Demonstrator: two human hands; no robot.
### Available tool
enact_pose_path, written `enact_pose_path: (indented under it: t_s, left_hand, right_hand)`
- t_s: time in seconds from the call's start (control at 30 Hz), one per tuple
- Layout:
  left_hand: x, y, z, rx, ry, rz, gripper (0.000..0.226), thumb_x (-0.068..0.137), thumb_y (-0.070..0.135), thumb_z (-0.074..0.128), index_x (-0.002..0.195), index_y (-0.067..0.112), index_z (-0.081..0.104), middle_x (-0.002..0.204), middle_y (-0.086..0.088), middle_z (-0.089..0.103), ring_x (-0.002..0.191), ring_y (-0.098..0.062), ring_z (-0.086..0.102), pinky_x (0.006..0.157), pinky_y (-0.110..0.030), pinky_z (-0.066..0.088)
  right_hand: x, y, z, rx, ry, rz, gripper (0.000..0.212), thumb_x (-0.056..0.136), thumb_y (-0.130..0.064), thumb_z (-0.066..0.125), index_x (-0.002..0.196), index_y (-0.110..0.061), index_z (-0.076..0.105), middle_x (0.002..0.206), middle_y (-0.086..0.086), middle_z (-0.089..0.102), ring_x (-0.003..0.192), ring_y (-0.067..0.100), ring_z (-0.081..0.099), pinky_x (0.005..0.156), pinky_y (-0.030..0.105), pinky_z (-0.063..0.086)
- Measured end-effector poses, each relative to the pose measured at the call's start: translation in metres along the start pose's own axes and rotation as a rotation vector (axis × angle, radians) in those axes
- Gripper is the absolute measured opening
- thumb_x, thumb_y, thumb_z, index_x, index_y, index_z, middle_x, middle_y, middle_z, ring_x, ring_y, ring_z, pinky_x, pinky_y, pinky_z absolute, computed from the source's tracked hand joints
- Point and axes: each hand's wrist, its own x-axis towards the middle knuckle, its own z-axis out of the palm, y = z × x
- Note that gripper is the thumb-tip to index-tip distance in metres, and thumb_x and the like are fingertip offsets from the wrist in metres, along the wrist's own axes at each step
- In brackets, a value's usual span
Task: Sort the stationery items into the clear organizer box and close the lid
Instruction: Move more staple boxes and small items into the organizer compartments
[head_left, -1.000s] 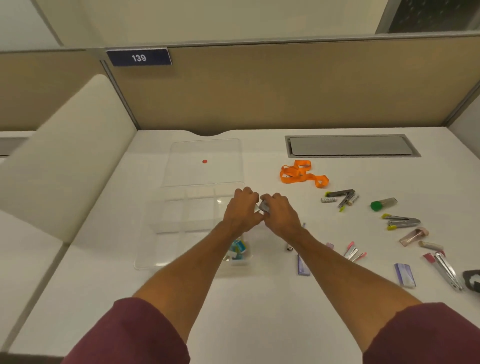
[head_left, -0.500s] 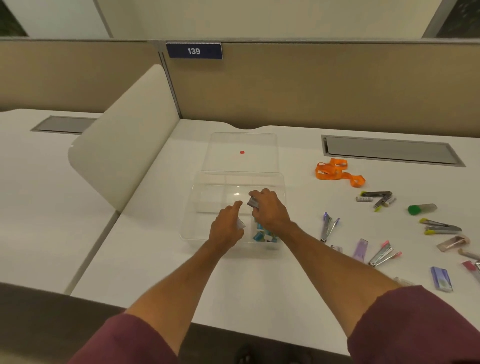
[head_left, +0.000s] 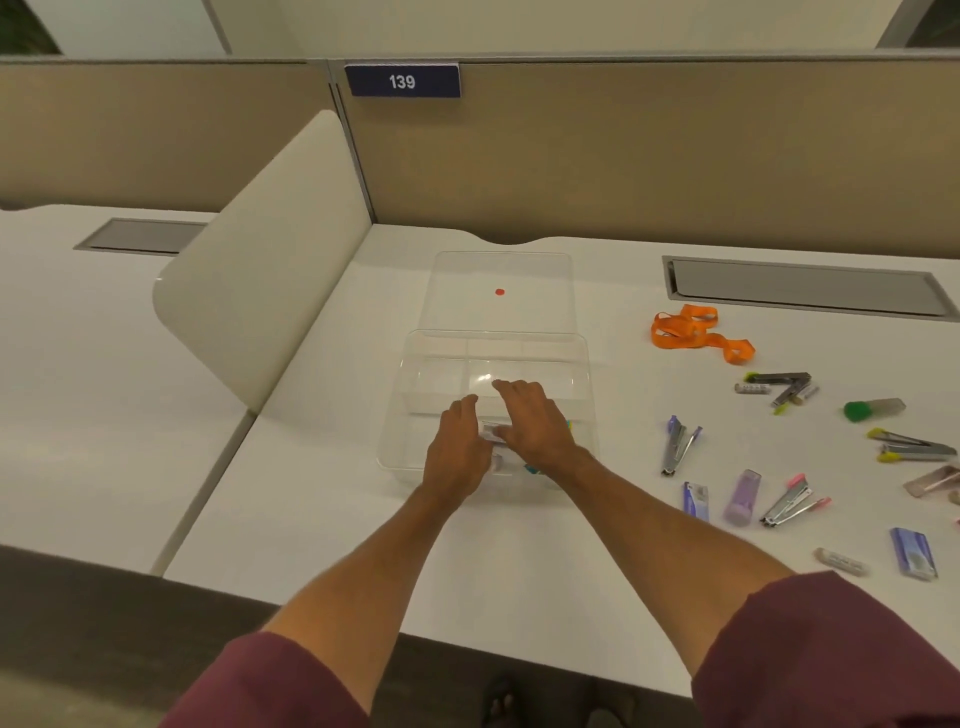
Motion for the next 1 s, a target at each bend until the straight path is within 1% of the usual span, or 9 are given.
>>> enact_pose_path:
  t_s: [0.17,0.3,0.47,0.53,0.63,0.77,0.83,0.93,1.0]
  left_hand:
    - [0.010,0.015,0.005,0.179,0.037,0.116,0.048,0.092,0.018,0.055,0.137,0.009,0.040,0.143,-0.009,0.043,0.127,-0.026,0.043,0.102,-0.036,0.042]
    - [0.016,0.049,0.020,0.198,-0.038,0.197,0.053,0.094,0.031,0.054,0.140,0.011,0.037,0.151,-0.009,0.033,0.137,-0.027,0.032,0.108,-0.041,0.034]
    - [0.012,0.102,0.050,0.188,-0.114,0.355,0.058,0.095,0.036,0.053,0.144,0.011,0.033,0.155,-0.010,0.028,0.143,-0.026,0.025,0.113,-0.040,0.029]
    - [0.007,0.121,0.065,0.213,-0.160,0.396,0.058,0.095,0.037,0.051,0.144,0.012,0.032,0.157,-0.009,0.025,0.144,-0.026,0.023,0.114,-0.040,0.026]
    - [-0.001,0.146,0.090,0.240,-0.224,0.475,0.059,0.095,0.038,0.051,0.144,0.012,0.031,0.156,-0.010,0.025,0.143,-0.026,0.024,0.113,-0.039,0.028]
    - [-0.015,0.176,0.121,0.268,-0.311,0.556,0.066,0.093,0.038,0.053,0.147,0.013,0.026,0.154,-0.010,0.029,0.137,-0.028,0.033,0.109,-0.039,0.034]
    - [-0.019,0.188,0.134,0.292,-0.347,0.591,0.061,0.092,0.037,0.053,0.144,0.013,0.031,0.153,-0.010,0.030,0.136,-0.029,0.034,0.104,-0.040,0.038]
    - [-0.020,0.200,0.149,0.298,-0.357,0.629,0.053,0.090,0.038,0.056,0.134,0.010,0.042,0.144,-0.010,0.041,0.132,-0.029,0.039,0.100,-0.041,0.039]
    - [-0.018,0.208,0.159,0.306,-0.344,0.655,0.051,0.091,0.038,0.054,0.132,0.009,0.045,0.140,-0.009,0.044,0.130,-0.028,0.040,0.105,-0.040,0.035]
  right_hand:
    - [-0.021,0.026,-0.015,0.001,0.100,0.057,0.056,0.093,-0.030,0.056,0.143,-0.015,0.036,0.145,0.007,0.042,0.133,0.025,0.036,0.104,0.038,0.039]
    - [-0.050,0.055,-0.030,-0.007,0.155,0.151,0.052,0.095,-0.028,0.052,0.143,-0.016,0.037,0.145,0.008,0.041,0.133,0.026,0.036,0.104,0.038,0.036]
    - [-0.093,0.096,-0.047,-0.056,0.206,0.281,0.053,0.094,-0.029,0.054,0.142,-0.012,0.040,0.145,0.010,0.044,0.134,0.027,0.039,0.109,0.038,0.035]
    - [-0.111,0.116,-0.052,-0.070,0.216,0.346,0.053,0.093,-0.028,0.056,0.141,-0.012,0.041,0.143,0.010,0.045,0.133,0.028,0.040,0.106,0.039,0.038]
    - [-0.139,0.145,-0.060,-0.085,0.239,0.445,0.050,0.092,-0.024,0.055,0.139,-0.012,0.042,0.139,0.010,0.046,0.129,0.029,0.043,0.098,0.039,0.042]
    - [-0.167,0.183,-0.074,-0.067,0.266,0.539,0.047,0.092,-0.020,0.055,0.137,-0.010,0.045,0.139,0.012,0.048,0.128,0.029,0.043,0.102,0.037,0.040]
    - [-0.179,0.203,-0.081,-0.077,0.261,0.610,0.046,0.092,-0.018,0.056,0.137,-0.011,0.046,0.140,0.013,0.047,0.129,0.029,0.042,0.101,0.038,0.041]
    - [-0.199,0.228,-0.088,-0.138,0.236,0.668,0.043,0.084,-0.010,0.062,0.127,-0.011,0.054,0.127,0.014,0.054,0.117,0.032,0.051,0.089,0.040,0.047]
    - [-0.213,0.250,-0.091,-0.201,0.250,0.701,0.045,0.059,-0.009,0.082,0.102,-0.010,0.068,0.097,0.014,0.066,0.085,0.032,0.064,0.064,0.035,0.053]
